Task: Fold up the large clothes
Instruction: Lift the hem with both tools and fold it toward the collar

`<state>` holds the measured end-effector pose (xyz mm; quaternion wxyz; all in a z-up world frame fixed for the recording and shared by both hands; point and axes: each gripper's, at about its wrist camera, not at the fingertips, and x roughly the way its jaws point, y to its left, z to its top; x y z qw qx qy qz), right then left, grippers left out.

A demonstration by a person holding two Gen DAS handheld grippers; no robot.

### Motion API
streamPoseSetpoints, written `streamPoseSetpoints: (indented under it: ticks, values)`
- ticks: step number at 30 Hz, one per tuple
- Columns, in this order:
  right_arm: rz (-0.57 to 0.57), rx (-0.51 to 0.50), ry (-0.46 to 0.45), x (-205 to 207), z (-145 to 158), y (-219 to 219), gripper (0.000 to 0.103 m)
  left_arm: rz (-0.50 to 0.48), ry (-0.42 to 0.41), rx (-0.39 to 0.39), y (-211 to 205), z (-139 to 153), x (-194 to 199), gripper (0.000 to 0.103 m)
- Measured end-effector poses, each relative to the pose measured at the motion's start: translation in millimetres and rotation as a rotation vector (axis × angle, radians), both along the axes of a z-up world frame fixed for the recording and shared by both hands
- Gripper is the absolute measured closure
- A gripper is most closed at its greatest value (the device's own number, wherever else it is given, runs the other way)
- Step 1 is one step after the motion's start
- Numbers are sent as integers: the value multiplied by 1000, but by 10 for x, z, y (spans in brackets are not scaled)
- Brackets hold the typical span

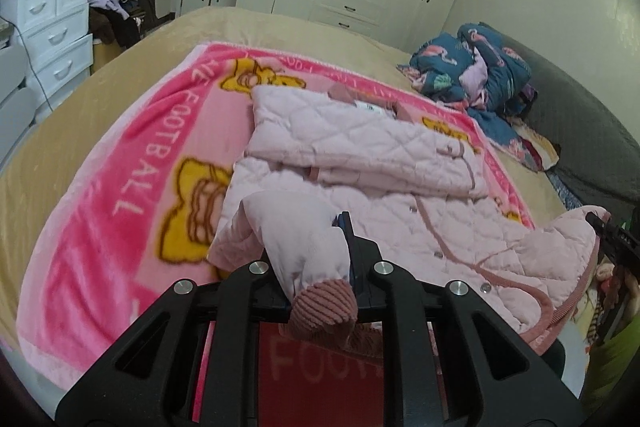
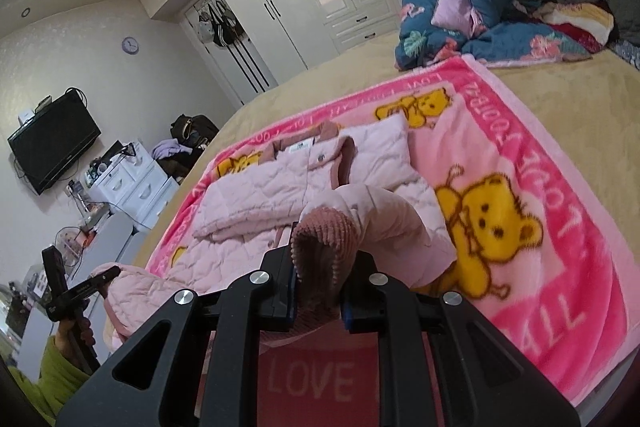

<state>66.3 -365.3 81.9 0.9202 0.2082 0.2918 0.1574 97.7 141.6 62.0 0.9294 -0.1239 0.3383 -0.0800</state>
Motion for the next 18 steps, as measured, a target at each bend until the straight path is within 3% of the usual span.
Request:
streamPoseSetpoints:
  ticks: [18]
  values:
    - [-37, -12, -95, 444, 419, -4, 88, 33, -100, -39, 9, 413, 425, 93]
